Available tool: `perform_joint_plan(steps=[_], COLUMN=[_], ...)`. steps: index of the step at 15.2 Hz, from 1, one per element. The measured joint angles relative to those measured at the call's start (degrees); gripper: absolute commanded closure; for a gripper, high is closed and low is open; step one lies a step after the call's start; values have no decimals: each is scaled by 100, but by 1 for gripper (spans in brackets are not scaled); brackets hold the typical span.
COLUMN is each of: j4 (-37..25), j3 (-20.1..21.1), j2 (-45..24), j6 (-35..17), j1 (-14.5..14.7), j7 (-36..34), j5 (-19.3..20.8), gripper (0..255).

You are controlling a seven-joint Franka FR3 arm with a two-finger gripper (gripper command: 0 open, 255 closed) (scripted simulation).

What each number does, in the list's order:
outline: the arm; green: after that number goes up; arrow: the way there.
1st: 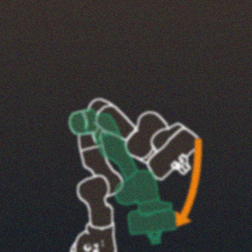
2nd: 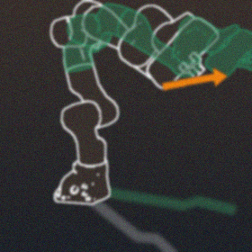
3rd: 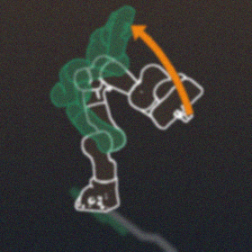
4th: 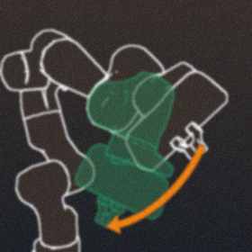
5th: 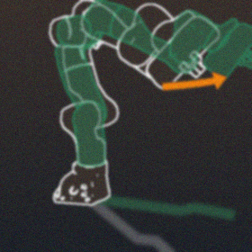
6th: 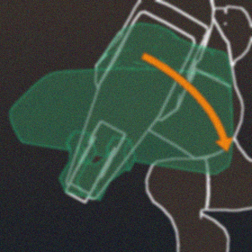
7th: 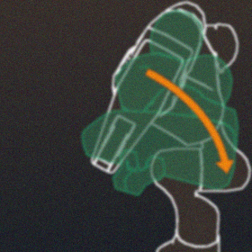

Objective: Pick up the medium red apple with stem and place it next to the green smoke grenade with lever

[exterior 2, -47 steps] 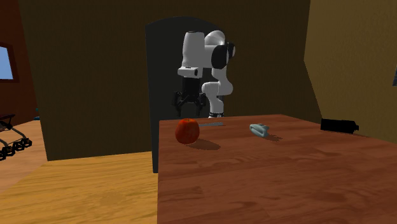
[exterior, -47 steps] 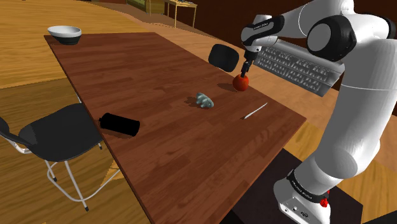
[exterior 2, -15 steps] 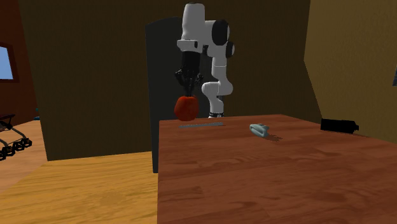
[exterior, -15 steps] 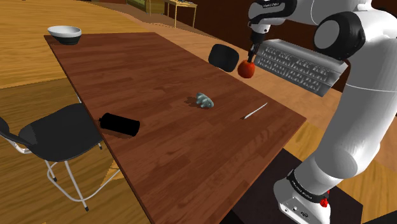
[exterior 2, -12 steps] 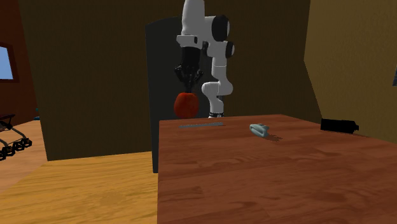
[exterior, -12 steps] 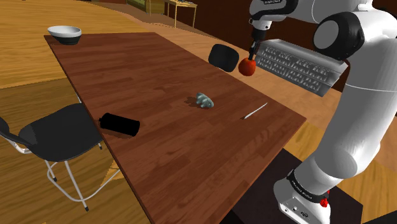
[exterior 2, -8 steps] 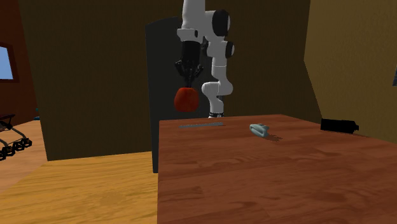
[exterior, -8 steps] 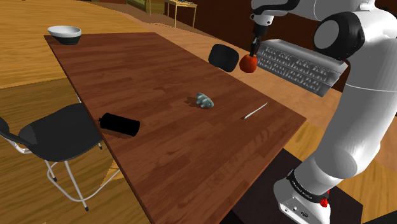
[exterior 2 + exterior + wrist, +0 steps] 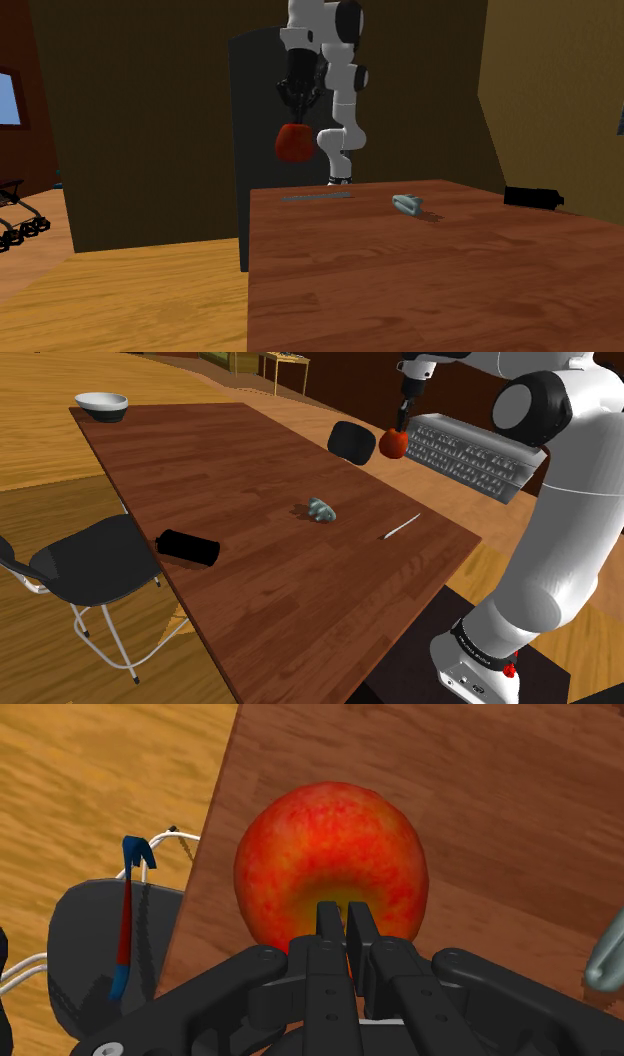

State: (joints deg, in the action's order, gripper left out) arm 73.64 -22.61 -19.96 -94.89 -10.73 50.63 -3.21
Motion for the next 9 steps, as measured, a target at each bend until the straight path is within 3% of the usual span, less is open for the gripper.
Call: perform_joint_plan(steps=[9], j4=[1813], j3=[318], j2=[1488], j6=[-350], j1=[909], j7=[-1150], j5=[629], gripper=[255])
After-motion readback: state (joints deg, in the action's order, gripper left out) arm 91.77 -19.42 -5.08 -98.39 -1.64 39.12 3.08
